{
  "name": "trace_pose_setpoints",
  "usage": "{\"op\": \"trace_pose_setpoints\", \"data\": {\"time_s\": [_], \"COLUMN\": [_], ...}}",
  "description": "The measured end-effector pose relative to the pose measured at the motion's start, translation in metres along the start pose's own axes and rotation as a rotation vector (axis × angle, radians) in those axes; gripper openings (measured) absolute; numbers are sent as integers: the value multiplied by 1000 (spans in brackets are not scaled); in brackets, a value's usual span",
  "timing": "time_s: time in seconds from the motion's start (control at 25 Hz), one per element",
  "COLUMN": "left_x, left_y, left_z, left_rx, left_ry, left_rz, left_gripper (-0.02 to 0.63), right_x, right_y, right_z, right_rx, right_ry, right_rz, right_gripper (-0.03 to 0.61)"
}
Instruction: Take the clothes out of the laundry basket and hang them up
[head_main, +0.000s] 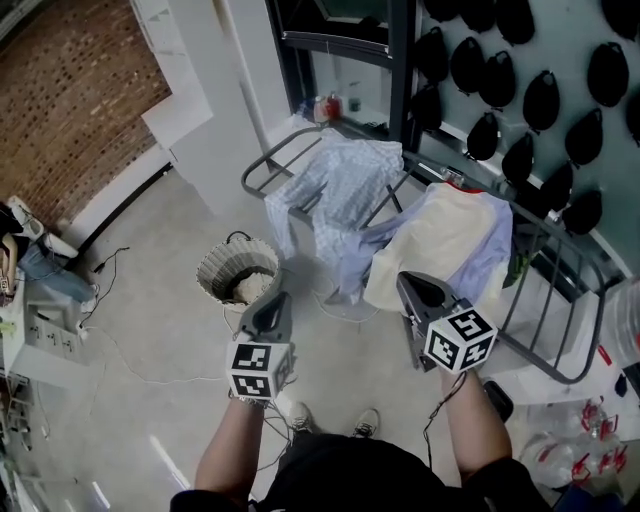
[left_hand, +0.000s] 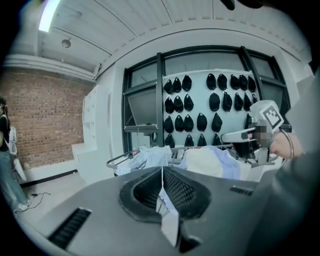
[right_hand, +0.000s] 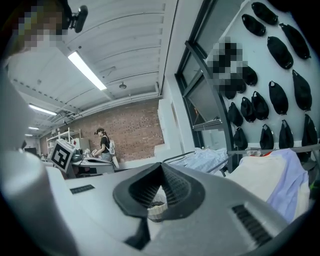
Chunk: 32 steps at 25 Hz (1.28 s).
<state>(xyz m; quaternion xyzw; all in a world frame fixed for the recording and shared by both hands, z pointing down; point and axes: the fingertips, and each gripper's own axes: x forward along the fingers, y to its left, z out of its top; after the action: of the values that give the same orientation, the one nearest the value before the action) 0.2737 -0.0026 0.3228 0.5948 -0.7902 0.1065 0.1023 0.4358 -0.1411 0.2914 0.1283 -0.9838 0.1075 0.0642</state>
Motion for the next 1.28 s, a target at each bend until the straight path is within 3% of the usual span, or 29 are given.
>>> {"op": "trace_pose_setpoints", "data": {"time_s": [0.32,0.68,1.28], "left_x": [-30,-49,-57], "left_y": [42,88,99], "left_z": [-8,-14,-34], "left_rx": [-11,-19,-26], "left_ry": [-10,-27,-22], "left_rz": [-2,-58,-126], "left_gripper": [11,11,11], "right_x": [26,40,34], "right_y": [50,99,121], "right_z": [-5,-13,-31], "right_rx": [-1,1,22], "right_ry": [6,11,25], "right_rz": [7,-66,-138], "right_gripper": [5,5,5]}}
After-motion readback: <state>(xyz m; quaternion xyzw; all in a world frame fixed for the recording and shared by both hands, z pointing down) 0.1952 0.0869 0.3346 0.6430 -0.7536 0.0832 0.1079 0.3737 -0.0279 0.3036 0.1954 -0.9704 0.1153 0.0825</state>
